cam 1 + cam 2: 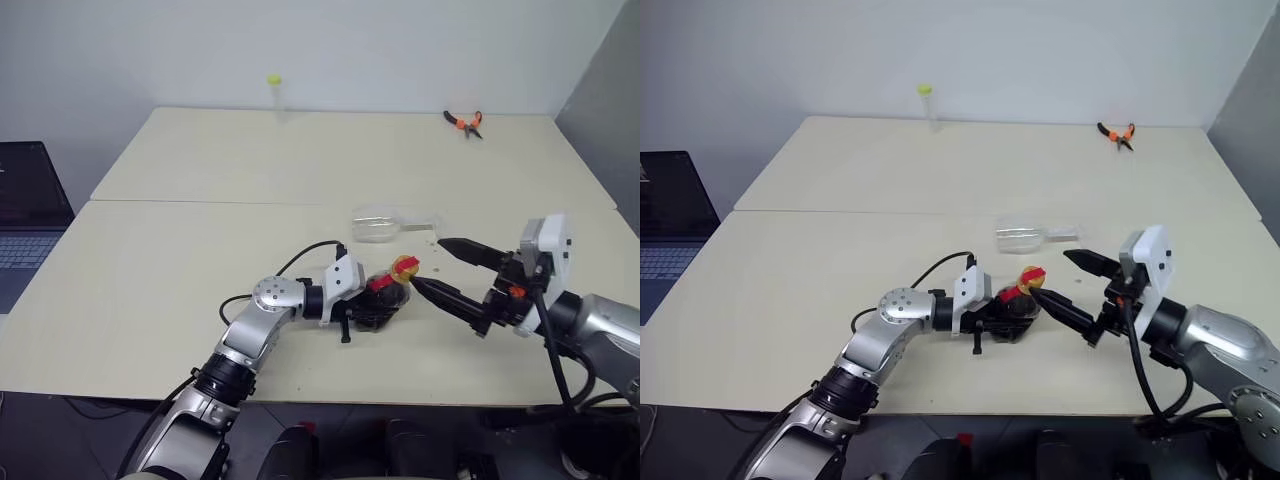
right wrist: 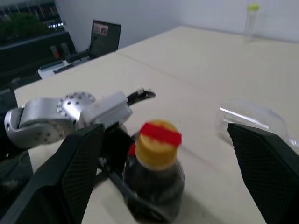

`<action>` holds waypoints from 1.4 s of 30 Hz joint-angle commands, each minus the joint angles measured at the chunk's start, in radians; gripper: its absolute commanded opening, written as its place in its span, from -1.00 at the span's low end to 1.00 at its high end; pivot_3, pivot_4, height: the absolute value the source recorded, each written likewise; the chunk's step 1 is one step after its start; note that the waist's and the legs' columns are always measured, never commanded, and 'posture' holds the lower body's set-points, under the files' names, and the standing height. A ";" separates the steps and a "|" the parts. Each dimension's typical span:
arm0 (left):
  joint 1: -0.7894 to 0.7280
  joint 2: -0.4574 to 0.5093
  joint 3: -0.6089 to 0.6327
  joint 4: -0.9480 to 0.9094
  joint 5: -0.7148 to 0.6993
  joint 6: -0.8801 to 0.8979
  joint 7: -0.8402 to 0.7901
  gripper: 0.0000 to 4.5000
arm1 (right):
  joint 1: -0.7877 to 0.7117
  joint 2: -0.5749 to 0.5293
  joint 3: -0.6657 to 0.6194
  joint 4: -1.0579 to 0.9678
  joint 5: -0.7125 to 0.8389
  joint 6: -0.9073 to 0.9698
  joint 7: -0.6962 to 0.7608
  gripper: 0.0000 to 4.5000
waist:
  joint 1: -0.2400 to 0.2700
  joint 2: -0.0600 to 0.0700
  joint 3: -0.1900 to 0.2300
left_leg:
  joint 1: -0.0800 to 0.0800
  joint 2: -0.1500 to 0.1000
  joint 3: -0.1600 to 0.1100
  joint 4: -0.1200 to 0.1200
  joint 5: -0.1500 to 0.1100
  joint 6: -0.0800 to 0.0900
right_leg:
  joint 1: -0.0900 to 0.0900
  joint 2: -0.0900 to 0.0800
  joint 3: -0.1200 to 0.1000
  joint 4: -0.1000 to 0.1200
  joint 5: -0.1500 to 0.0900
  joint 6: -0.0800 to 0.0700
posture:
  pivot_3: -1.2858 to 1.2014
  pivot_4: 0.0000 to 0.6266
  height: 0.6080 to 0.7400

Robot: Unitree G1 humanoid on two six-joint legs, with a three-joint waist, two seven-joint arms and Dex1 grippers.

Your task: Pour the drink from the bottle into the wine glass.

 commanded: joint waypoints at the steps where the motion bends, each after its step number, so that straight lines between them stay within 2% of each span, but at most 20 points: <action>1: -0.012 -0.001 0.002 -0.013 0.001 -0.012 -0.001 -0.68 | -0.060 0.028 0.094 -0.012 -0.104 -0.044 -0.060 1.00 | 0.000 0.000 0.000 | 0.000 0.000 0.000 0.000 0.000 0.000 | 0.000 0.000 0.000 0.000 0.000 0.000 | 0.03 -0.52 1.00; 4: -0.012 -0.002 0.002 -0.013 0.001 -0.011 -0.001 -0.68 | -0.079 0.049 0.156 0.009 -0.211 -0.087 -0.081 1.00 | 0.000 0.000 0.000 | 0.000 0.000 0.000 0.000 0.000 0.000 | 0.000 0.000 0.000 0.000 0.000 0.000 | 0.03 -0.52 1.00; 8: -0.012 -0.002 0.002 -0.014 0.002 -0.010 -0.001 -0.69 | -0.059 0.046 0.166 0.009 -0.253 -0.103 -0.058 1.00 | 0.000 0.000 0.000 | 0.000 0.000 0.000 0.000 0.000 0.000 | 0.000 0.000 0.000 0.000 0.000 0.000 | 0.03 -0.52 1.00; 16: -0.012 -0.001 0.001 -0.014 0.002 -0.009 -0.002 -0.69 | 0.023 0.022 0.093 0.018 -0.263 -0.112 -0.006 1.00 | 0.001 0.000 0.000 | 0.000 0.000 0.000 0.000 0.000 0.000 | 0.000 0.000 0.000 0.000 0.000 0.000 | 0.03 -0.52 1.00; 20: -0.013 -0.003 0.002 -0.013 0.003 -0.010 -0.003 -0.69 | 0.070 0.011 0.012 0.000 -0.167 -0.084 0.016 1.00 | 0.001 0.000 0.000 | 0.000 0.000 0.000 0.000 0.000 0.000 | 0.000 0.000 0.000 0.000 0.000 0.000 | 0.03 -0.52 1.00; 26: -0.014 -0.004 0.002 -0.009 0.003 -0.012 -0.004 -0.70 | 0.158 -0.050 -0.140 0.002 0.090 -0.018 0.053 1.00 | 0.003 0.000 0.000 | 0.000 0.000 0.000 0.000 0.000 0.000 | 0.000 0.000 0.000 0.000 0.000 0.000 | 0.03 -0.52 1.00; 28: -0.016 -0.005 0.001 -0.007 0.003 -0.012 -0.005 -0.70 | 0.164 -0.061 -0.137 -0.005 0.120 -0.018 0.042 1.00 | 0.001 0.000 0.000 | 0.000 0.000 0.000 0.000 0.000 0.000 | 0.000 0.000 0.000 0.000 0.000 0.000 | 0.03 -0.52 1.00; 35: -0.018 -0.009 0.000 -0.005 0.006 -0.012 -0.004 -0.70 | 0.090 -0.009 -0.002 -0.007 0.093 -0.032 -0.065 1.00 | 0.001 0.000 0.000 | 0.000 0.000 0.000 0.000 0.000 0.000 | 0.000 0.000 0.000 0.000 0.000 0.000 | 0.03 -0.52 1.00; 38: -0.015 -0.008 0.000 -0.008 0.007 -0.012 -0.003 -0.70 | 0.044 0.046 0.079 0.028 0.025 -0.044 -0.115 1.00 | 0.000 0.000 0.000 | 0.000 0.000 0.000 0.000 0.000 0.000 | 0.000 0.000 0.000 0.000 0.000 0.000 | 0.03 -0.52 1.00; 42: -0.012 -0.008 -0.001 -0.008 0.009 -0.014 -0.002 -0.70 | 0.020 0.072 0.111 0.054 -0.011 -0.047 -0.127 1.00 | 0.001 0.000 0.000 | 0.000 0.000 0.000 0.000 0.000 0.000 | 0.000 0.000 0.000 0.000 0.000 0.000 | 0.03 -0.52 1.00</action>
